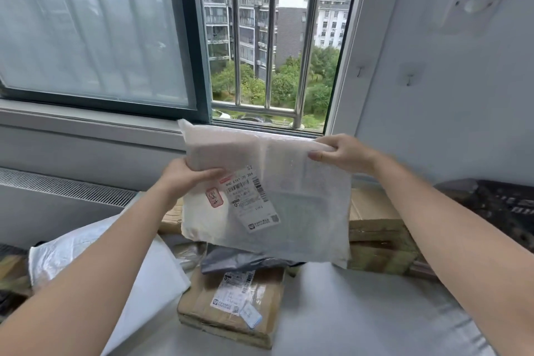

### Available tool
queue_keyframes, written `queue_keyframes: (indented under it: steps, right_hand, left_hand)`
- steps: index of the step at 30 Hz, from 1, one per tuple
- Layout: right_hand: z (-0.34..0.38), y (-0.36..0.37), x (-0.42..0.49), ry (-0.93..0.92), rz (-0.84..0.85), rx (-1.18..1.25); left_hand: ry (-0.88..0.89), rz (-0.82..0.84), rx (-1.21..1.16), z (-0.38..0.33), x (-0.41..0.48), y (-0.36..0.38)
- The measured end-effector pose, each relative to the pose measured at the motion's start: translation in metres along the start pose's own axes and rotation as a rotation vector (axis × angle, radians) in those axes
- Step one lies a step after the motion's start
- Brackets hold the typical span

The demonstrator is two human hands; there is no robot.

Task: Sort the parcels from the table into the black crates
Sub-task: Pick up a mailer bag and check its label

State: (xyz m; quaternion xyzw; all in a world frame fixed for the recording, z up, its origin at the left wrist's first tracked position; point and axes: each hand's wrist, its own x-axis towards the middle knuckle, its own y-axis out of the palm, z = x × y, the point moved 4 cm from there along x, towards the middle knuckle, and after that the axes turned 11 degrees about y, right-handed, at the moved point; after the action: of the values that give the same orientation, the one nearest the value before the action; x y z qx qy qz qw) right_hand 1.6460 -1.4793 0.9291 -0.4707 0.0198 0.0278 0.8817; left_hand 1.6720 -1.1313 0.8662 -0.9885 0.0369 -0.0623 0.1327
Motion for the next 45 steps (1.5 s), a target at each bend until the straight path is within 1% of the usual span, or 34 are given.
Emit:
queue_keyframes:
  steps: [4,7,11,13,15,18,21,26,27,29,30,32,34,35,38,41,42,45]
  right_hand:
    - [-0.007,0.011,0.008,0.052,-0.178,-0.200]
    - [-0.008,0.023,0.010,0.105,-0.318,-0.318]
    - [-0.014,0.041,-0.001,0.148,-0.526,-0.254]
    - [-0.021,0.050,-0.005,0.219,-0.561,-0.189]
    - [-0.028,0.060,-0.007,0.303,-0.513,-0.125]
    - [-0.034,0.078,-0.008,0.354,-0.399,-0.020]
    - [-0.039,0.089,-0.009,0.421,-0.360,0.048]
    - [-0.048,0.104,-0.013,0.567,-0.354,0.207]
    - [-0.049,0.107,-0.014,0.591,-0.359,0.265]
    - [-0.050,0.116,-0.015,0.648,-0.352,0.459]
    - [-0.050,0.123,-0.015,0.691,-0.313,0.576]
    - [-0.045,0.141,-0.014,0.762,-0.139,0.809]
    - [-0.034,0.157,-0.012,0.747,0.018,1.016]
    - [-0.030,0.163,-0.010,0.720,0.040,1.102]
    - [-0.027,0.168,-0.007,0.632,-0.036,1.239]
    - [-0.039,0.155,-0.007,0.576,-0.105,1.207]
    - [-0.045,0.148,-0.007,0.554,-0.114,1.165]
    - [-0.060,0.122,-0.009,0.502,-0.113,1.075]
  left_hand:
    - [0.013,-0.050,-0.183,0.009,-0.005,0.007]
    - [0.000,-0.099,-0.260,0.015,-0.007,0.011]
    - [-0.042,-0.206,-0.412,0.021,-0.009,0.016]
    - [-0.087,-0.264,-0.471,0.023,-0.009,0.018]
    - [-0.144,-0.326,-0.546,0.027,-0.008,0.019]
    - [-0.203,-0.370,-0.605,0.035,-0.004,0.018]
    - [-0.236,-0.332,-0.653,0.042,-0.003,0.020]
    - [-0.317,-0.244,-0.736,0.054,-0.008,0.029]
    - [-0.322,-0.242,-0.767,0.055,-0.009,0.032]
    - [-0.338,-0.266,-0.837,0.059,-0.011,0.036]
    - [-0.355,-0.274,-0.863,0.060,-0.012,0.038]
    - [-0.386,-0.251,-0.886,0.063,-0.014,0.042]
    - [-0.415,-0.202,-0.890,0.064,-0.017,0.048]
    - [-0.420,-0.182,-0.885,0.065,-0.020,0.051]
    - [-0.380,-0.182,-0.822,0.066,-0.026,0.051]
    - [-0.287,-0.337,-0.635,0.079,-0.028,0.029]
    - [-0.260,-0.338,-0.562,0.084,-0.028,0.022]
    - [-0.254,-0.152,-0.417,0.088,-0.025,0.019]
